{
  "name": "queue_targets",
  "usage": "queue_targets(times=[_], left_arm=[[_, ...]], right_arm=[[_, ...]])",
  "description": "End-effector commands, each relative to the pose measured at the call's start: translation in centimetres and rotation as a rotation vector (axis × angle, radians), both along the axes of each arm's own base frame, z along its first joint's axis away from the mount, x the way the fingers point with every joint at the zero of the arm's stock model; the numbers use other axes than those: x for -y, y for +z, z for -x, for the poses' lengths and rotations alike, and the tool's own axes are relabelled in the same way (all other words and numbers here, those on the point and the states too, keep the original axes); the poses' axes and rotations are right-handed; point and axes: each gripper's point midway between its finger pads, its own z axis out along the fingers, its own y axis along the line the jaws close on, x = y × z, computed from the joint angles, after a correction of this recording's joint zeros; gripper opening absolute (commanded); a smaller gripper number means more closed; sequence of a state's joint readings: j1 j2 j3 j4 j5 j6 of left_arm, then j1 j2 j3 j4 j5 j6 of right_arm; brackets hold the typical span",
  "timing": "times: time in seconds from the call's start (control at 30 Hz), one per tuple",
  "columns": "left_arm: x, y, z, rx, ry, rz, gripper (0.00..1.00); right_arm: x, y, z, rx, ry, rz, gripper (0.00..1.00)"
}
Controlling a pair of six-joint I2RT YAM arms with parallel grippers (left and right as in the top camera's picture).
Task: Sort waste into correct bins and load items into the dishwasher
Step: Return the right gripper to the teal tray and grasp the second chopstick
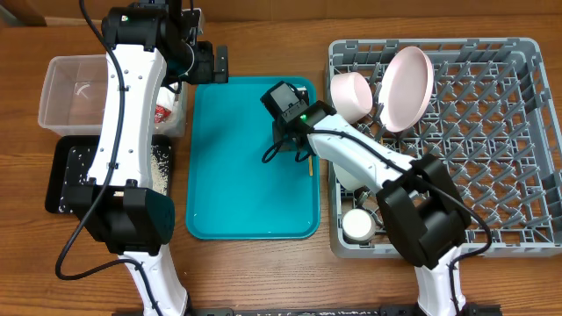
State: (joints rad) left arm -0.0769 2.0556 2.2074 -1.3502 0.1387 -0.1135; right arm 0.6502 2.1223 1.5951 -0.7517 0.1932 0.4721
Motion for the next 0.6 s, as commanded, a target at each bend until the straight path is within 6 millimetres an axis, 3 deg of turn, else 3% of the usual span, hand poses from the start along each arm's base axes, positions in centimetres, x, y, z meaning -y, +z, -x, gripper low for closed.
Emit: queue_targets(times=[0.0,0.17,0.47,0.53,0.57], left_arm=[[0.2,0.9,-0.2,0.025,0.001,0.012,1.00],[0.2,0.9,-0.2,0.025,0.001,0.012,1.00],[0.2,0.9,-0.2,0.025,0.001,0.012,1.00],[0.2,0.9,-0.2,0.025,0.001,0.012,1.00],[0.2,0.9,-0.2,0.025,0.001,0.012,1.00]], right_arm=[[1.5,-0.8,-1.1,0.007,-0.049,0.031,0.52],[2.8,-2.3,-0.9,-0.045,-0.085,0.042,0.52],[1.0,-4.1,1.1,-0.180,-0.042,-0.057,0.43],[0.8,-4.1,1.2,-0.187,-0.038,-0.069,0.28],[0.7,-4.1,1.2,-0.186,-0.039,-0.069,0.14]])
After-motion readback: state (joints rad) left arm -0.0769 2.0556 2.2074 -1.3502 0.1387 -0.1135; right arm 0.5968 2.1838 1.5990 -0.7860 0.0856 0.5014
